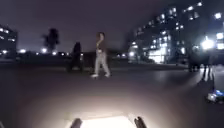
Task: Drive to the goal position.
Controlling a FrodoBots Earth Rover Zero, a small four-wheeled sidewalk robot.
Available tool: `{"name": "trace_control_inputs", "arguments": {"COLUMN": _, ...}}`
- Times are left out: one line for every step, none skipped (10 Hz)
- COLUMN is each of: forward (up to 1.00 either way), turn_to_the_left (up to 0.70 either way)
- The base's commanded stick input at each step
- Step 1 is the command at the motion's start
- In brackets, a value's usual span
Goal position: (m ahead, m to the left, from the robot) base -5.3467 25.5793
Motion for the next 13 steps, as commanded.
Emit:
{"name": "trace_control_inputs", "arguments": {"forward": 0.00, "turn_to_the_left": 0.70}}
{"name": "trace_control_inputs", "arguments": {"forward": 0.00, "turn_to_the_left": 0.70}}
{"name": "trace_control_inputs", "arguments": {"forward": 0.00, "turn_to_the_left": 0.70}}
{"name": "trace_control_inputs", "arguments": {"forward": 0.00, "turn_to_the_left": 0.70}}
{"name": "trace_control_inputs", "arguments": {"forward": 0.00, "turn_to_the_left": 0.70}}
{"name": "trace_control_inputs", "arguments": {"forward": 0.00, "turn_to_the_left": 0.70}}
{"name": "trace_control_inputs", "arguments": {"forward": 0.00, "turn_to_the_left": 0.70}}
{"name": "trace_control_inputs", "arguments": {"forward": 0.00, "turn_to_the_left": 0.70}}
{"name": "trace_control_inputs", "arguments": {"forward": 0.00, "turn_to_the_left": 0.70}}
{"name": "trace_control_inputs", "arguments": {"forward": 0.00, "turn_to_the_left": 0.70}}
{"name": "trace_control_inputs", "arguments": {"forward": 0.00, "turn_to_the_left": 0.70}}
{"name": "trace_control_inputs", "arguments": {"forward": 0.00, "turn_to_the_left": 0.70}}
{"name": "trace_control_inputs", "arguments": {"forward": 0.00, "turn_to_the_left": 0.70}}
